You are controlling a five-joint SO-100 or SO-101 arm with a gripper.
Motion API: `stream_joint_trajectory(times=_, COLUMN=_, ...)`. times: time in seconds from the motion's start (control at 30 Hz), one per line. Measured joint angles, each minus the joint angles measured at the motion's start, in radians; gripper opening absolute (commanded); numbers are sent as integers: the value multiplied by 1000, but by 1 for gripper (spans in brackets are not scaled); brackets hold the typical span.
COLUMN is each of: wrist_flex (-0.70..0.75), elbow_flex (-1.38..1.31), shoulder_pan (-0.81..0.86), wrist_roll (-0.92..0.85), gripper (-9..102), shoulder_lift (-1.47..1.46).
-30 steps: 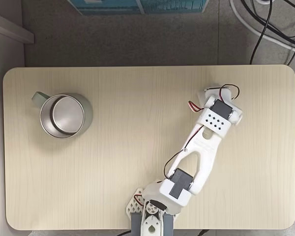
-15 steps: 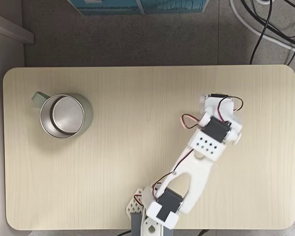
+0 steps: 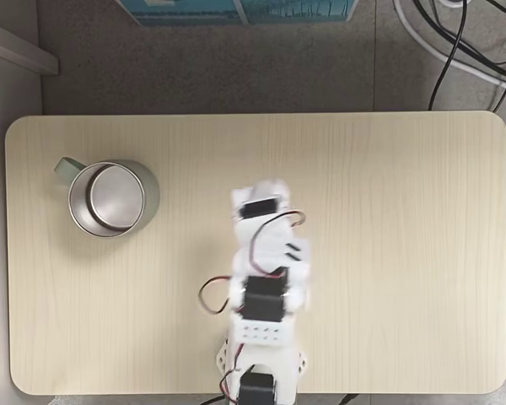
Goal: Grasp a dressing and put it in the cup.
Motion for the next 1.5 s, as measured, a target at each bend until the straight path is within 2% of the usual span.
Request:
stream_joint_trajectory(times=0.17, wrist_flex=-72, elbow_flex=-5, shoulder_pan=-198, wrist_roll=31, gripper=0, shoulder_lift=63)
stream_joint_trajectory(times=0.37, wrist_flex=-153, elbow_flex=-5, shoulder_pan=-318, wrist_roll=52, gripper=0, shoulder_lift=216)
stream_joint_trajectory(times=0.6, wrist_flex=-261, elbow_flex=-11, shoulder_pan=-362, wrist_roll=55, gripper=0, shoulder_lift=316)
stream_joint_trajectory(times=0.83, wrist_flex=-284, elbow_flex=-11, shoulder_pan=-414, wrist_roll=55, gripper=0, shoulder_lift=350)
stream_joint_trajectory(times=0.93, wrist_flex=-284, elbow_flex=-12, shoulder_pan=-434, wrist_roll=55, gripper=5, shoulder_lift=360)
stream_joint_trajectory(times=1.07, wrist_flex=-287, elbow_flex=-51, shoulder_pan=-426, wrist_roll=46, gripper=17, shoulder_lift=359)
stream_joint_trajectory(times=1.5, wrist_flex=-290, elbow_flex=-55, shoulder_pan=-443, wrist_roll=55, gripper=19, shoulder_lift=345)
